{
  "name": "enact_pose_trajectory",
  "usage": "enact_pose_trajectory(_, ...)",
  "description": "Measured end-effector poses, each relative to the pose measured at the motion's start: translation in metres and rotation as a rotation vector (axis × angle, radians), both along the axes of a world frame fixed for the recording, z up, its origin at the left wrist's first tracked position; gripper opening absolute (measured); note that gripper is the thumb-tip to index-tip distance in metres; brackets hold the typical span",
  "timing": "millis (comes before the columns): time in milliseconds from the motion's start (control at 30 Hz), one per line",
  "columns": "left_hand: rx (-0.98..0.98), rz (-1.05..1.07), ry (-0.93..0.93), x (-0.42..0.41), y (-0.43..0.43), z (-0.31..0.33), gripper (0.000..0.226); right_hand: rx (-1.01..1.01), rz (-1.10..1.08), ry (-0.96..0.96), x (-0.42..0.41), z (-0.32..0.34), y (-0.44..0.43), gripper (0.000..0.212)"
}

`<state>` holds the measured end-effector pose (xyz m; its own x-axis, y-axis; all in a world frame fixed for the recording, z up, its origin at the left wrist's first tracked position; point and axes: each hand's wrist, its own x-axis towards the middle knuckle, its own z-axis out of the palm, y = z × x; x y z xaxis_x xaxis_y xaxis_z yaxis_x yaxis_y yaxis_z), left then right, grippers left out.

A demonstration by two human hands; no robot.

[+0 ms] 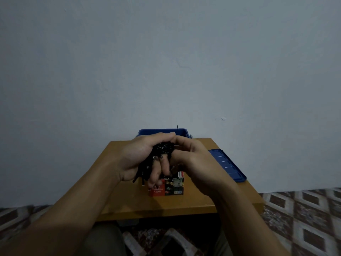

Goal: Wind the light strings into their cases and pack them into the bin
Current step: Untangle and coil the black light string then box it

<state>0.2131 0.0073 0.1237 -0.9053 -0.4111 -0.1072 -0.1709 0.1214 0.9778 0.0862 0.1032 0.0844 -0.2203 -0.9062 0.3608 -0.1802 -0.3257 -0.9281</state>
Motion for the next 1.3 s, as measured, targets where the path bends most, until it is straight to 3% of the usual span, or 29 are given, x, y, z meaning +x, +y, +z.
enact_pose_trajectory(233, -0.034, 0.100, 0.005, -0.007, 0.007, 0.001, 0.083, 0.018, -0.095, -0.015, -0.001, 0.002, 0.000, 0.018)
enact_pose_trajectory(400, -0.056, 0.178, 0.040, -0.010, 0.004, 0.002, 0.079, -0.005, -0.100, 0.009, -0.003, 0.004, 0.005, 0.022)
enact_pose_trajectory(633, -0.007, 0.124, 0.089, -0.013, 0.000, -0.002, 0.066, -0.001, -0.110, -0.107, -0.005, 0.000, 0.000, 0.027)
enact_pose_trajectory(967, -0.012, 0.131, 0.083, -0.017, 0.002, -0.008, 0.065, 0.052, -0.086, 0.079, -0.003, 0.005, 0.008, 0.018)
enact_pose_trajectory(1300, 0.062, 0.248, 0.160, -0.022, 0.005, -0.007, 0.058, 0.039, -0.217, 0.056, -0.001, 0.010, 0.000, 0.016)
